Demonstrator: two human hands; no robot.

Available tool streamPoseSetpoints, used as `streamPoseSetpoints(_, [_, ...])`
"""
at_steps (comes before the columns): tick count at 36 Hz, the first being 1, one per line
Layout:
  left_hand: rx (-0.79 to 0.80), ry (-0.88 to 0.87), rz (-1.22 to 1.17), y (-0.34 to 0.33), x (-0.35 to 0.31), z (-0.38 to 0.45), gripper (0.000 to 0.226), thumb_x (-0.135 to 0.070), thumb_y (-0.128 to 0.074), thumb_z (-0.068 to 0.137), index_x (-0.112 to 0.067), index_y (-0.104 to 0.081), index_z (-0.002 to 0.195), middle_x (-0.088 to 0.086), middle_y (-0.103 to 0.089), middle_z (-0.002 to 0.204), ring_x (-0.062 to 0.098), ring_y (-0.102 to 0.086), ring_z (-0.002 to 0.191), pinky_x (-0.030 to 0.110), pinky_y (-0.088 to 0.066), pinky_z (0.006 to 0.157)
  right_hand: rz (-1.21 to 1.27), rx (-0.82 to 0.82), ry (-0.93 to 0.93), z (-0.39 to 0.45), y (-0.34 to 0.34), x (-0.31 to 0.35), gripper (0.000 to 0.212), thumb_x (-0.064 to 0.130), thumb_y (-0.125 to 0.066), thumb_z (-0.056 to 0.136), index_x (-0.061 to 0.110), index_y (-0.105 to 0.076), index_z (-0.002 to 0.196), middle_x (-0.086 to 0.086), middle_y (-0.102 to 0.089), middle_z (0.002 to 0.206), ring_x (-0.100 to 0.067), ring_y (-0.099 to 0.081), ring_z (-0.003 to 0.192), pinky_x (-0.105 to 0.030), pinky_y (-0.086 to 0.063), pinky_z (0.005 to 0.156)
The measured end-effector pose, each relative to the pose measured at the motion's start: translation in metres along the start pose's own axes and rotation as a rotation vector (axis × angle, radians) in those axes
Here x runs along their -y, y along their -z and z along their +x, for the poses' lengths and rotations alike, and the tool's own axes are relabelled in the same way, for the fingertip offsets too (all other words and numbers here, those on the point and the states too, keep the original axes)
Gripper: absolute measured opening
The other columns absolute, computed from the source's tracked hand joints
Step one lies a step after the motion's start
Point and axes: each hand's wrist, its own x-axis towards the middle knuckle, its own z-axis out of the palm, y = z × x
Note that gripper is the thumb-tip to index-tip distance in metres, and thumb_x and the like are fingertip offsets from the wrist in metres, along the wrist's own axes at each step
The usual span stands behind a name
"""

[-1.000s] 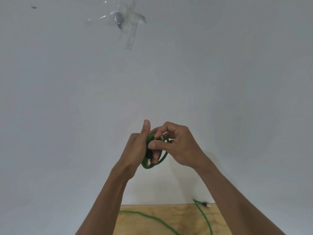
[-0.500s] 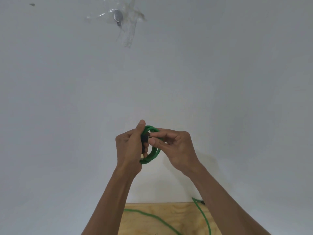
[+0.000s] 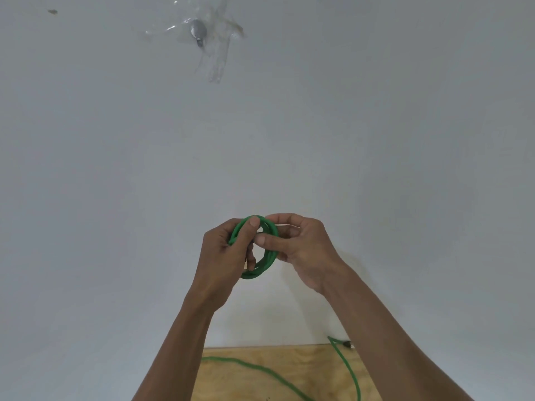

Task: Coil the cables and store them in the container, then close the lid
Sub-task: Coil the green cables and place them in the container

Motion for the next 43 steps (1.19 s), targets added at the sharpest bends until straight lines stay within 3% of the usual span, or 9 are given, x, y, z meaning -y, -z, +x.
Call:
streamPoseSetpoints(5, [0.05, 0.001, -0.04, 0.003, -0.003, 0.001, 0.029, -0.037, -0.066, 0.092, -0.01, -0.076, 0.087, 0.007, -0.045, 0.054, 0.02, -0.044, 0.044, 0.026, -0.038, 0.046, -0.012, 0.182, -0.12, -0.001, 0.003, 0.005, 0.027, 0.009, -0.08, 0.08, 0.011, -0.067, 0.104, -0.001, -0.067, 0.089, -0.015, -0.064, 0.084, -0.038, -0.05, 0.081])
streamPoseSetpoints(10, [0.042, -0.008, -0.035, 0.002, -0.003, 0.0, 0.029, -0.034, -0.061, 0.099, -0.015, -0.078, 0.086, 0.009, -0.05, 0.057, 0.021, -0.046, 0.046, 0.026, -0.04, 0.046, 0.065, 0.208, -0.114, -0.001, 0.002, 0.002, 0.035, 0.005, -0.077, 0.083, 0.006, -0.061, 0.114, -0.008, -0.063, 0.088, -0.023, -0.063, 0.078, -0.046, -0.057, 0.086])
streamPoseSetpoints(15, [0.05, 0.033, -0.104, 0.005, 0.002, 0.0, 0.025, -0.024, -0.057, 0.102, -0.015, -0.078, 0.092, 0.01, -0.053, 0.065, 0.027, -0.049, 0.052, 0.031, -0.044, 0.054, 0.013, 0.0, -0.044, -0.001, -0.006, -0.002, 0.039, 0.004, -0.084, 0.076, 0.003, -0.063, 0.109, -0.006, -0.068, 0.084, -0.019, -0.066, 0.066, -0.04, -0.06, 0.074])
streamPoseSetpoints(19, [-0.035, 0.023, -0.082, 0.0, 0.005, 0.001, 0.027, -0.028, -0.059, 0.101, -0.013, -0.077, 0.087, 0.01, -0.054, 0.065, 0.024, -0.05, 0.054, 0.023, -0.044, 0.05, -0.061, -0.156, 0.031, -0.001, -0.014, -0.006, 0.037, 0.009, -0.087, 0.073, 0.007, -0.066, 0.103, -0.009, -0.073, 0.091, -0.019, -0.071, 0.067, -0.04, -0.063, 0.073])
streamPoseSetpoints(25, [-0.034, -0.008, 0.004, 0.001, 0.003, 0.0, 0.027, -0.034, -0.059, 0.101, -0.015, -0.076, 0.092, 0.004, -0.063, 0.064, 0.02, -0.051, 0.05, 0.026, -0.045, 0.049, -0.138, -0.141, 0.135, -0.003, -0.017, -0.018, 0.039, 0.011, -0.09, 0.068, 0.021, -0.068, 0.098, -0.006, -0.074, 0.094, -0.021, -0.075, 0.087, -0.03, -0.058, 0.081])
streamPoseSetpoints(31, [-0.061, 0.013, 0.042, -0.003, 0.005, 0.003, 0.038, -0.041, -0.052, 0.103, -0.013, -0.072, 0.088, 0.006, -0.06, 0.065, 0.019, -0.054, 0.053, 0.027, -0.046, 0.053, -0.146, -0.304, 0.191, -0.003, -0.025, -0.022, 0.033, 0.021, -0.091, 0.066, 0.019, -0.072, 0.093, 0.003, -0.076, 0.086, -0.02, -0.073, 0.08, -0.036, -0.06, 0.079])
streamPoseSetpoints(36, [0.001, 0.046, -0.016, -0.001, 0.011, 0.002, 0.021, -0.015, -0.053, 0.102, -0.012, -0.072, 0.094, -0.001, -0.058, 0.063, 0.019, -0.053, 0.058, 0.031, -0.046, 0.059, -0.186, -0.354, 0.184, 0.001, -0.028, -0.025, 0.027, 0.021, -0.088, 0.073, 0.02, -0.07, 0.093, 0.004, -0.075, 0.081, -0.013, -0.072, 0.077, -0.038, -0.061, 0.078])
streamPoseSetpoints(43, [-0.02, 0.014, 0.029, -0.005, 0.015, 0.005, 0.017, -0.019, -0.053, 0.104, -0.013, -0.069, 0.106, 0.001, -0.061, 0.068, 0.015, -0.056, 0.059, 0.024, -0.05, 0.056, -0.184, -0.292, 0.199, 0.004, -0.023, -0.026, 0.022, 0.018, -0.083, 0.08, 0.023, -0.07, 0.097, 0.004, -0.077, 0.087, -0.014, -0.073, 0.086, -0.038, -0.06, 0.086])
